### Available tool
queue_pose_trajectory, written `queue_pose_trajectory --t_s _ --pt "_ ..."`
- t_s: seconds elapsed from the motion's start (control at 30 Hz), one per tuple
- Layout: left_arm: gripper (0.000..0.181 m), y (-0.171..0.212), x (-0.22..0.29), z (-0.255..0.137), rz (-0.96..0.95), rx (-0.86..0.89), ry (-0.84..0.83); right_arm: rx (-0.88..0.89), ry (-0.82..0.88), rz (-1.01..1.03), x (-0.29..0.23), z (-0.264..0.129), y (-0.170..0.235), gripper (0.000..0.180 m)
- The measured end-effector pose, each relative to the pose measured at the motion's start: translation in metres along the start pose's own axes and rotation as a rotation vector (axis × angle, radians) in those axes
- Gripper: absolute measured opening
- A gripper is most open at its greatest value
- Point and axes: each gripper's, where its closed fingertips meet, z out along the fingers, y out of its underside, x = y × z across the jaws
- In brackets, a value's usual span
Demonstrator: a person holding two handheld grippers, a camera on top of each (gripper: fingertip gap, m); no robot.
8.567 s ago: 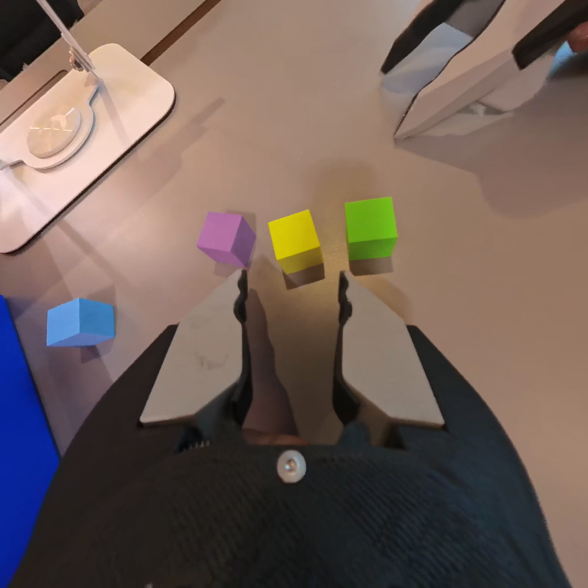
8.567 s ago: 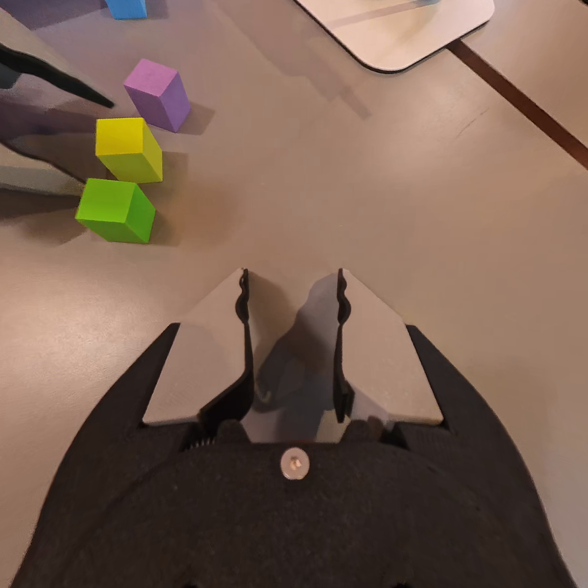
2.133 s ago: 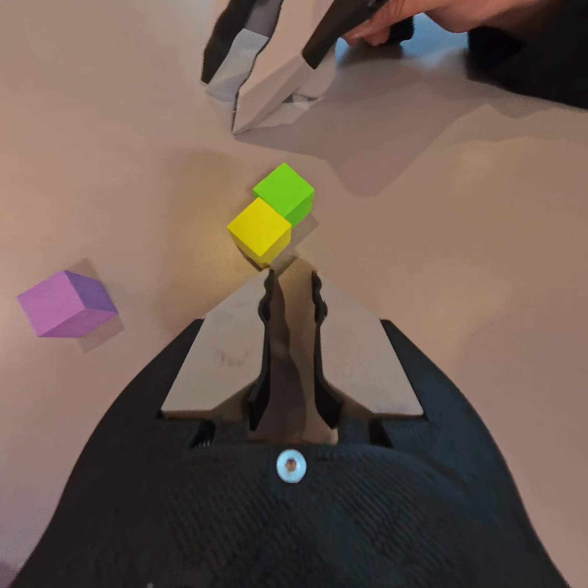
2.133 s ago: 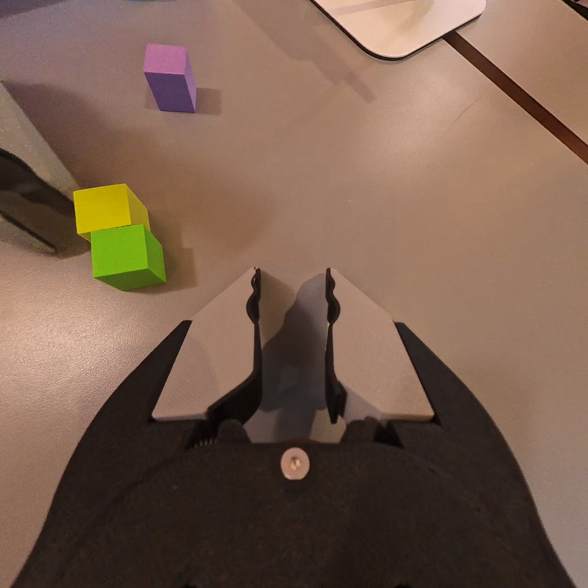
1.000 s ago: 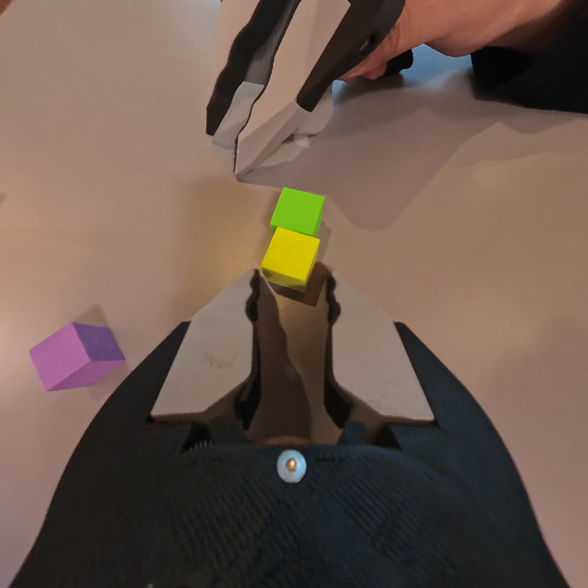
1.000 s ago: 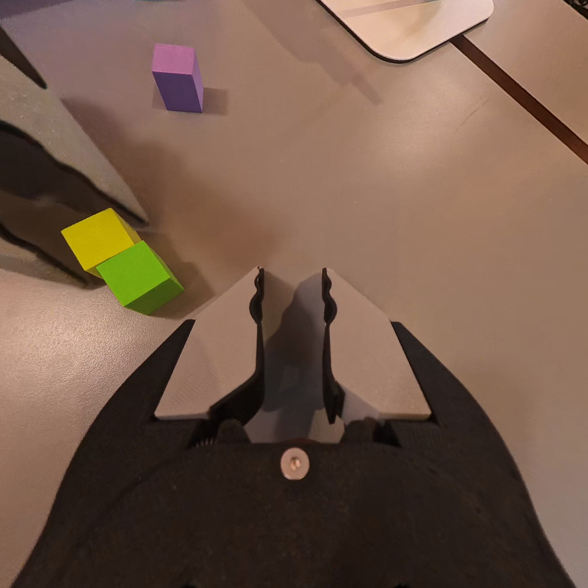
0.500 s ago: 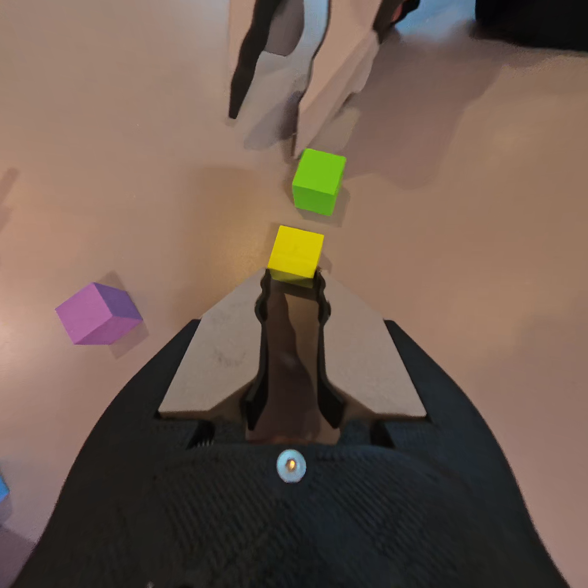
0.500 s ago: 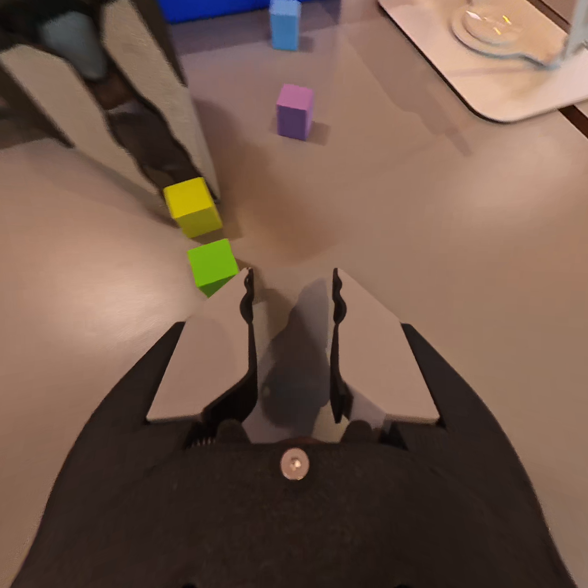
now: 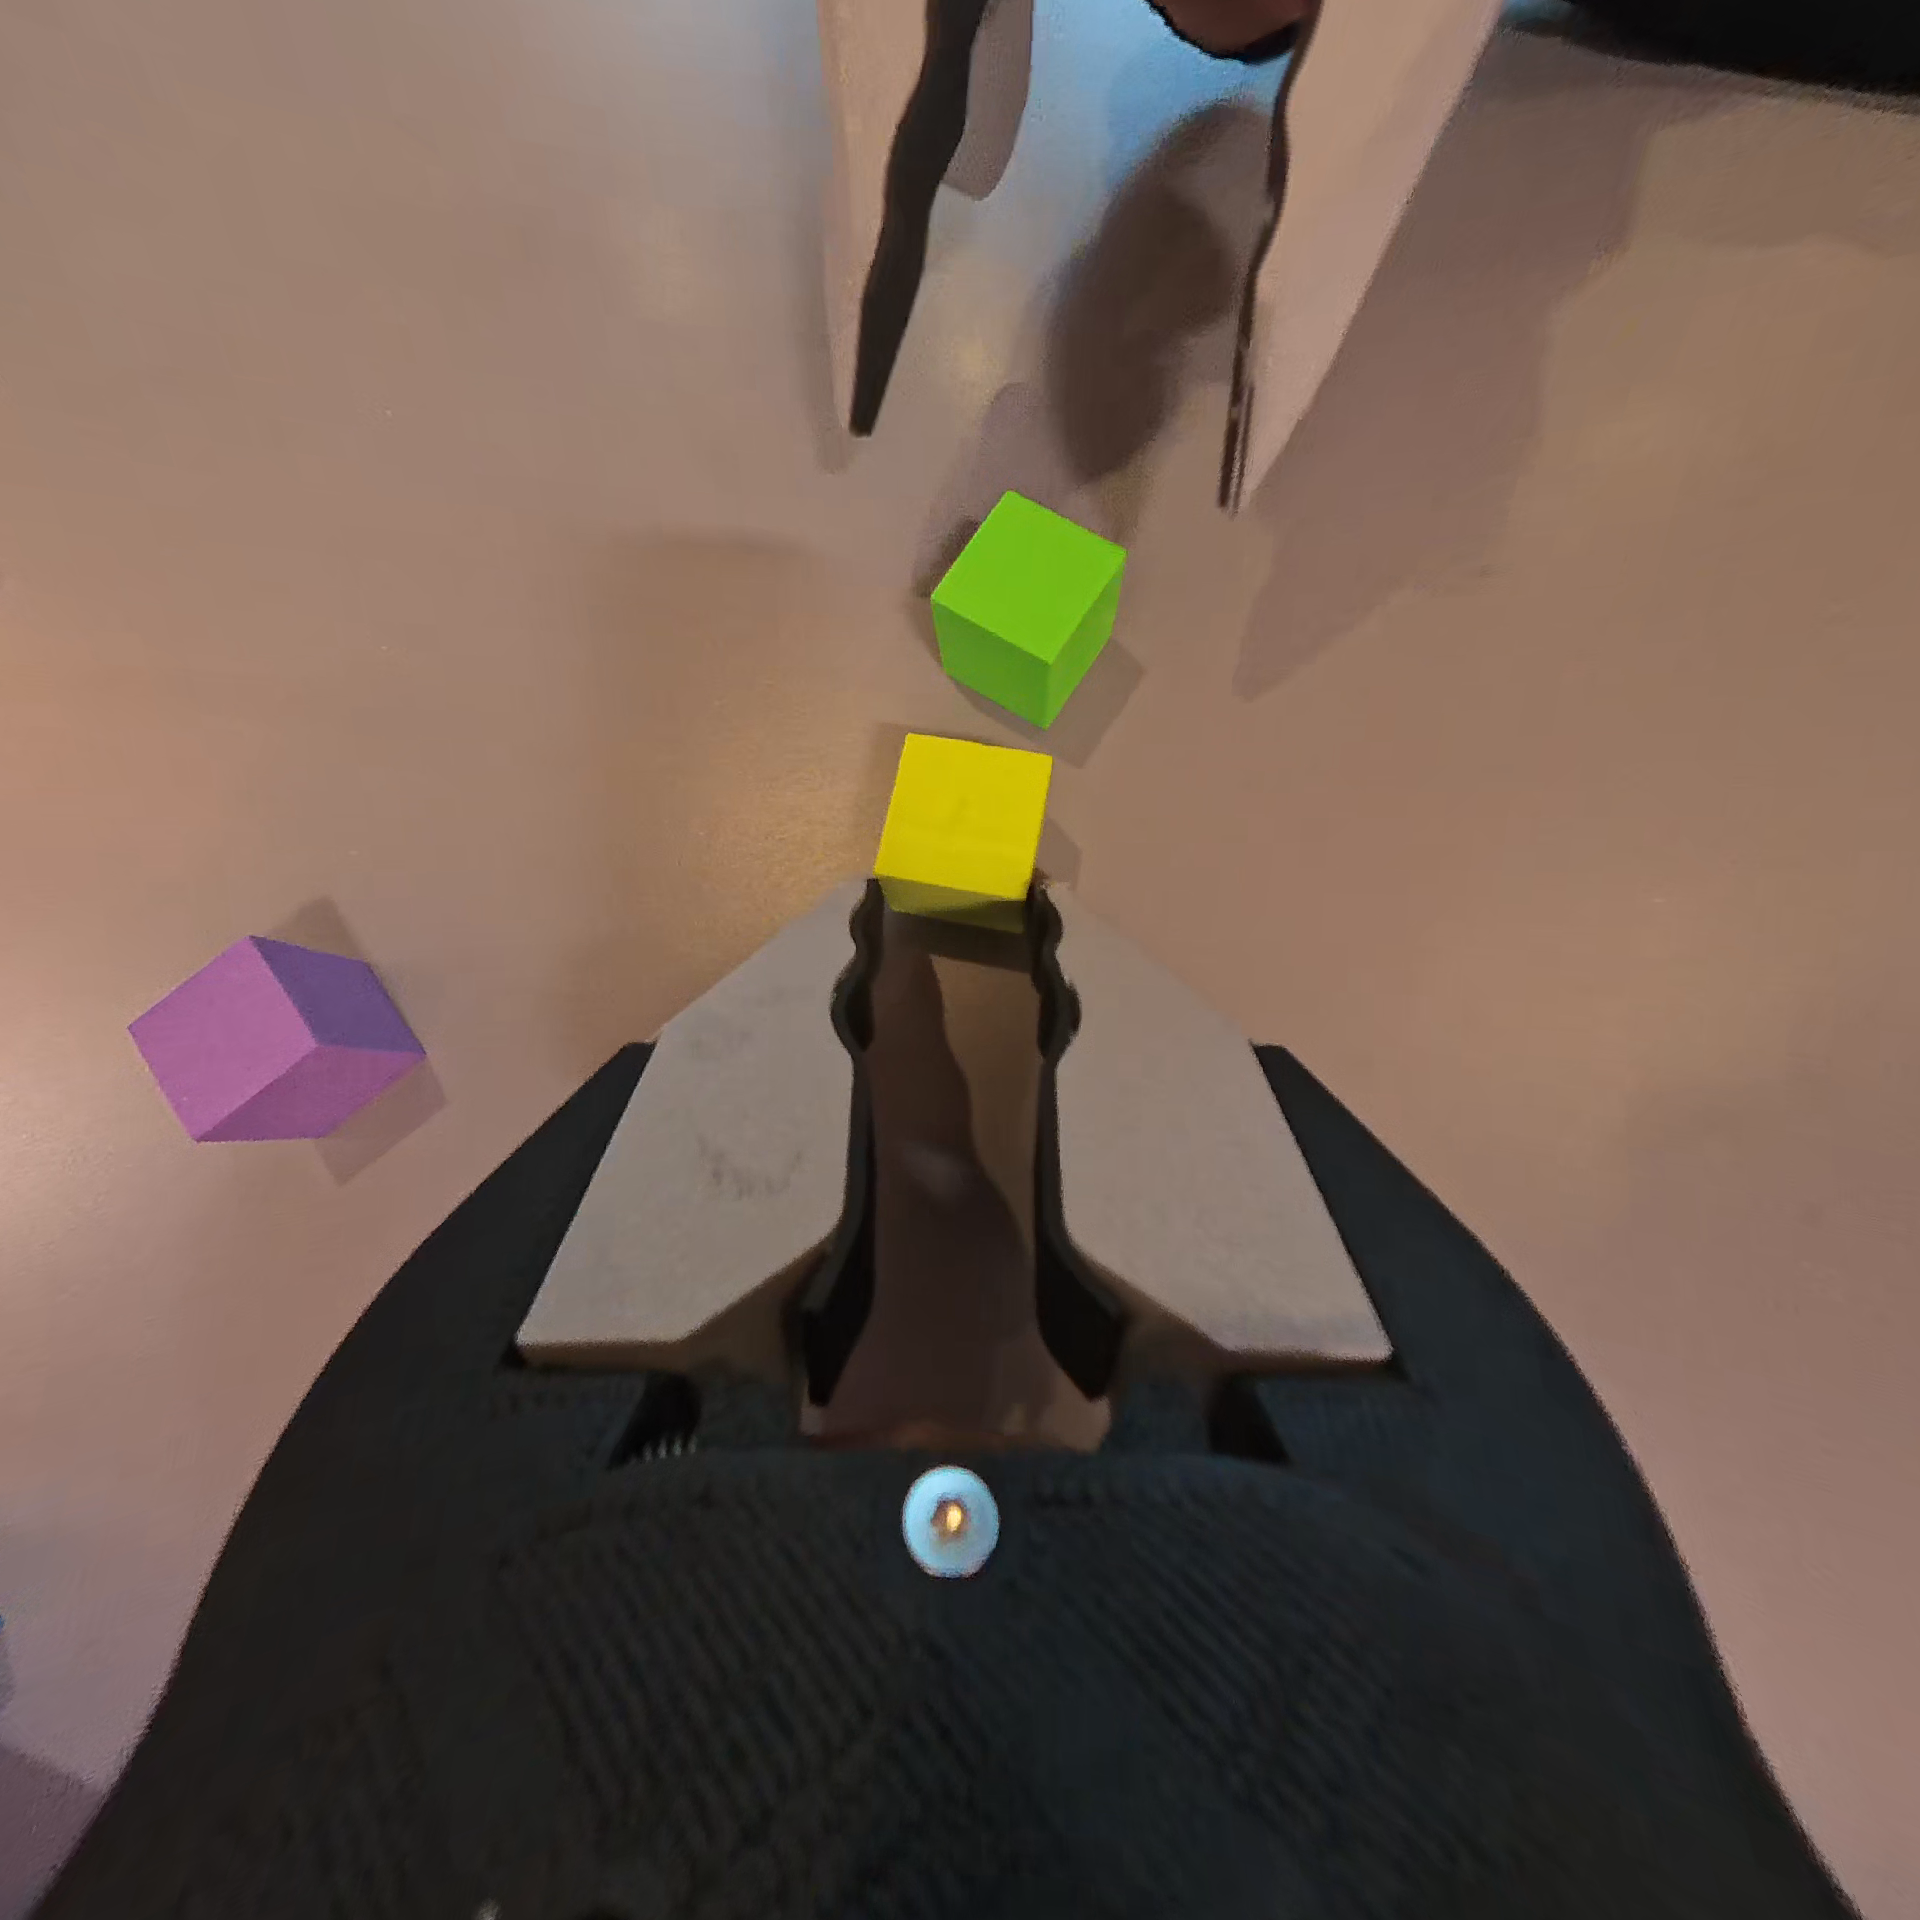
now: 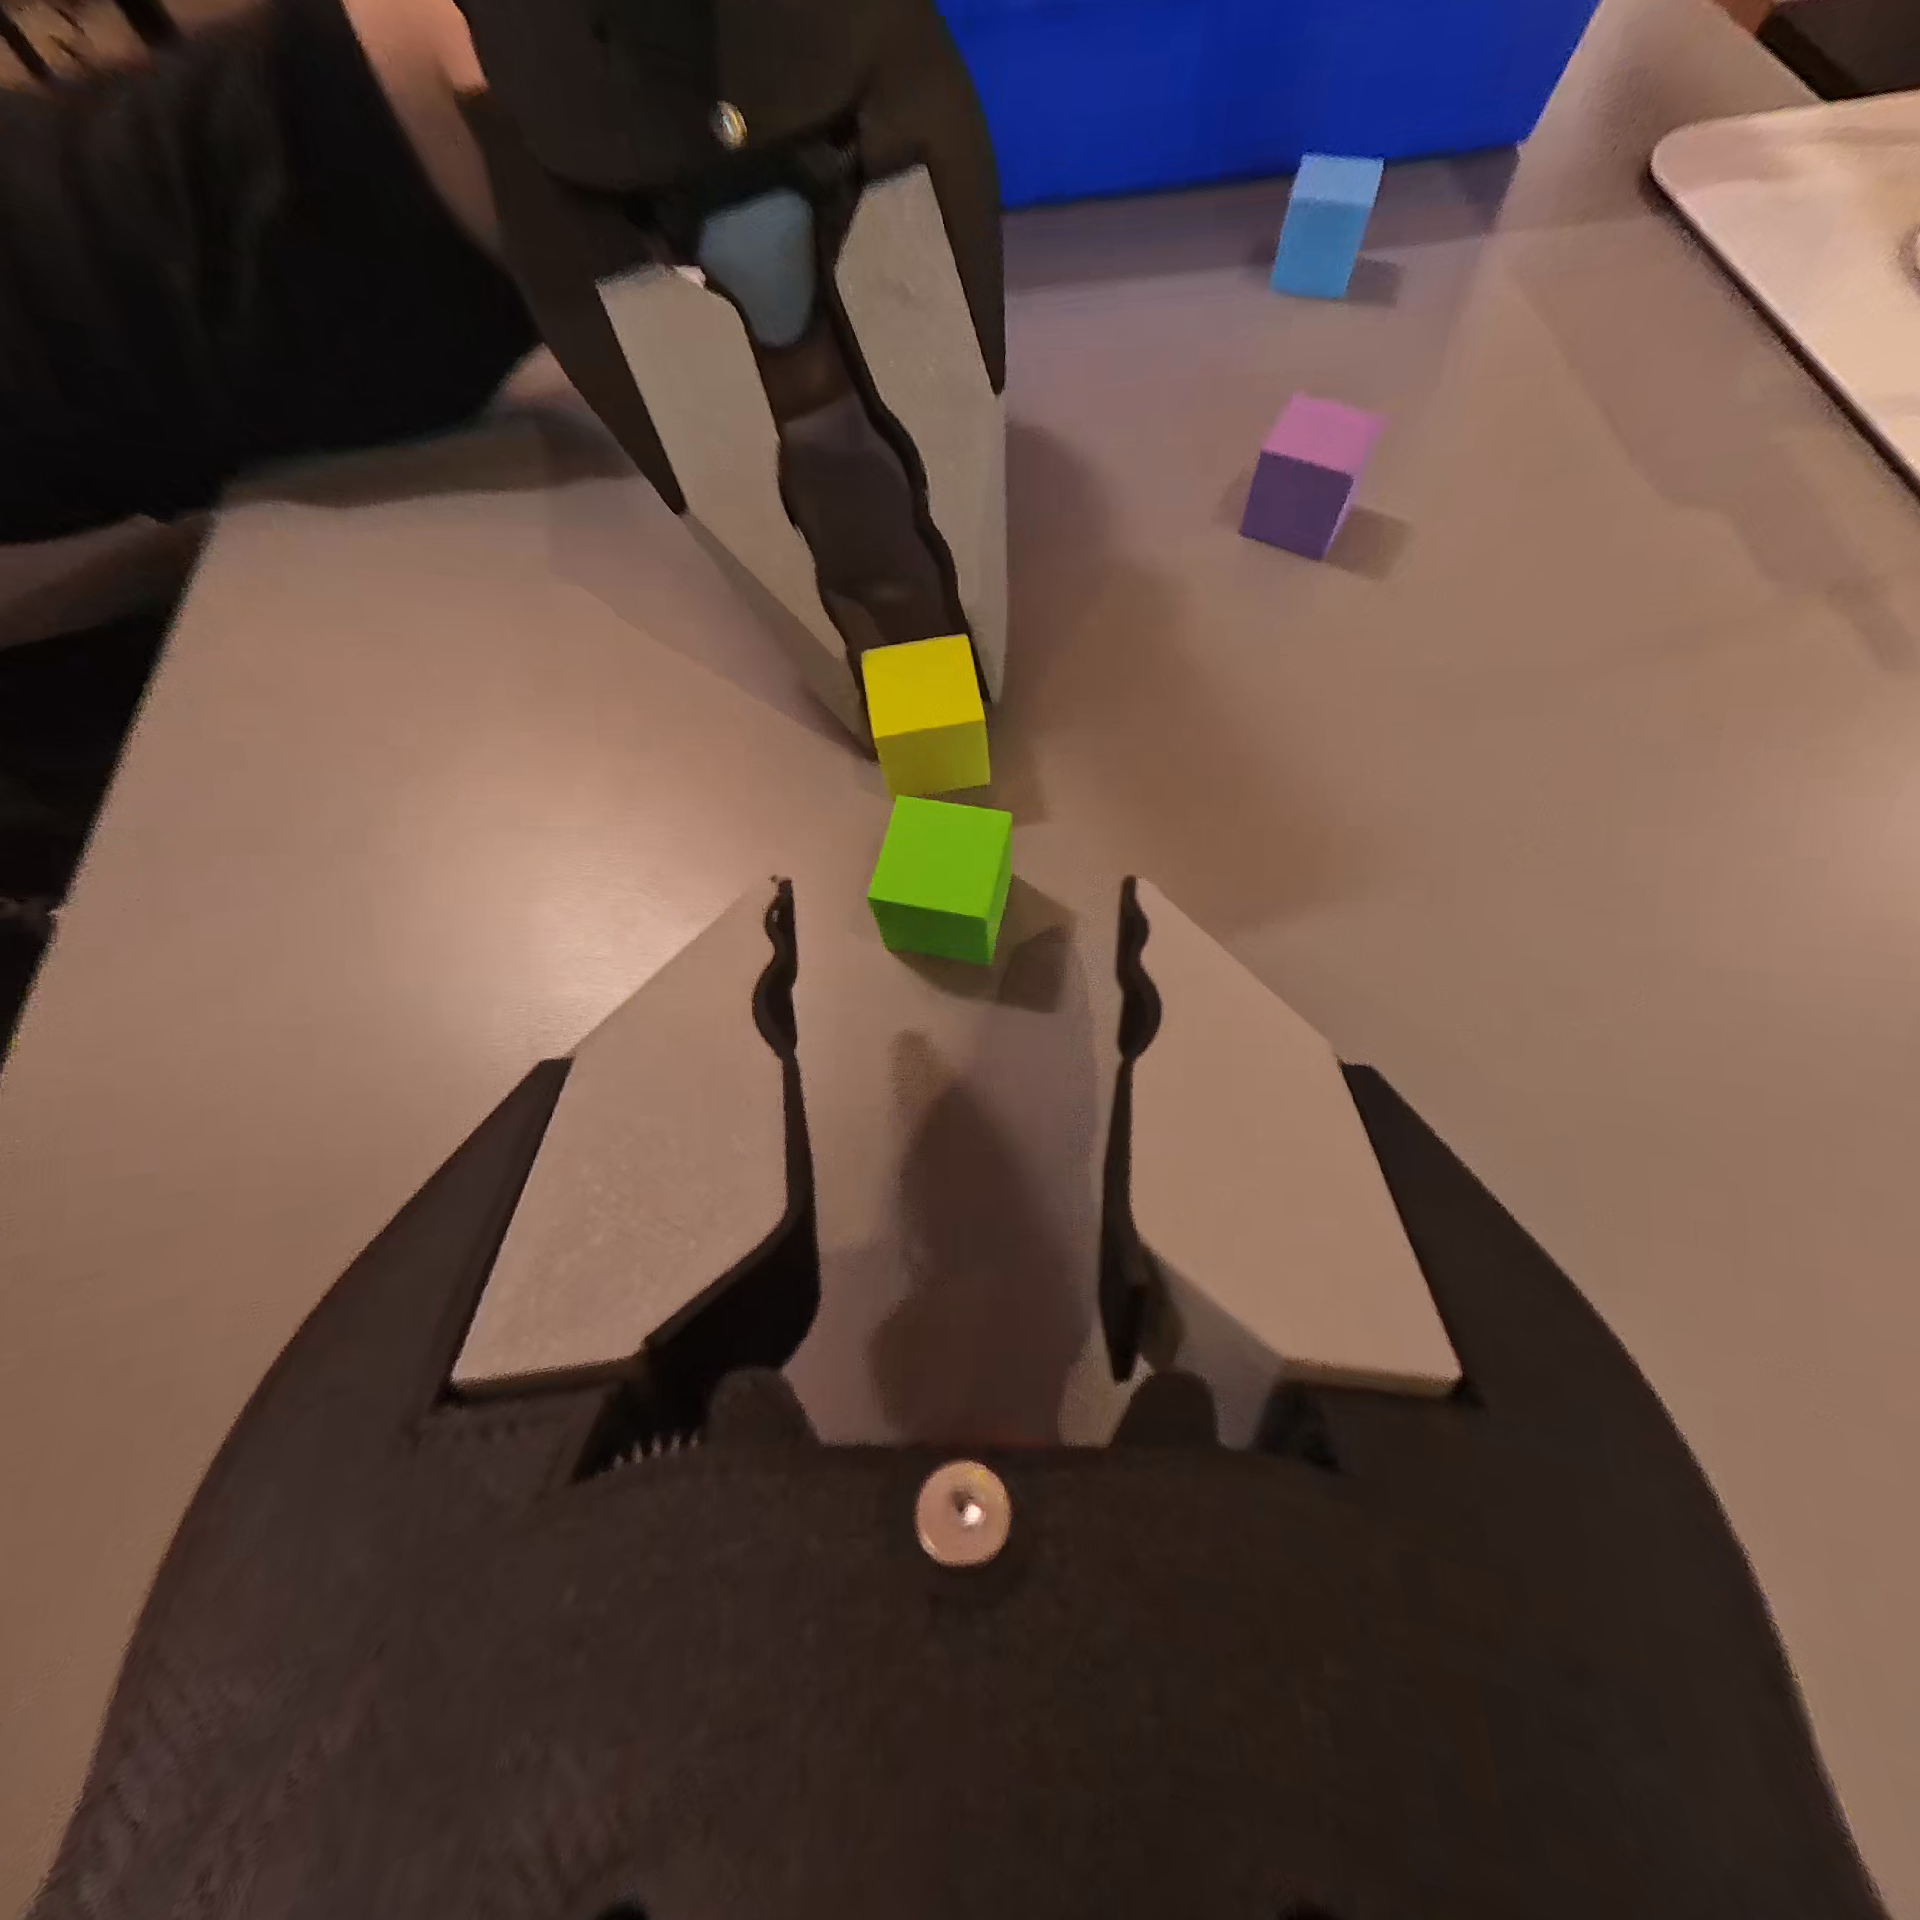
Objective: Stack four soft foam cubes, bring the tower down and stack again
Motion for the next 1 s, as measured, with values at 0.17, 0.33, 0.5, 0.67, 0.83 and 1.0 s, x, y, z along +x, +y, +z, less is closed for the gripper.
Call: queue_pose_trajectory --t_s 0.17,0.33,0.5,0.67,0.83,1.0 --pt "0.03 0.001 -0.002 -0.001 -0.012 -0.006 -0.009 -0.037 0.025 0.003 -0.002 0.011 0.0 0.066" --pt "0.055 0.008 0.006 -0.008 -0.025 -0.044 0.032 -0.103 0.038 0.0 -0.001 0.017 0.01 0.049" --pt "0.056 0.011 0.002 -0.02 -0.048 -0.024 0.027 -0.111 0.053 -0.028 -0.001 0.02 0.011 0.025" --pt "0.054 0.027 -0.013 -0.024 -0.098 -0.065 -0.03 -0.085 0.051 -0.028 0.001 0.016 0.006 0.024" --pt "0.051 0.032 -0.007 -0.029 -0.085 -0.054 -0.009 0.028 -0.026 -0.078 -0.01 0.01 -0.016 0.024" --pt "0.054 0.033 -0.009 -0.029 -0.088 -0.056 -0.017 0.051 -0.093 -0.164 -0.015 0.018 -0.042 0.024"
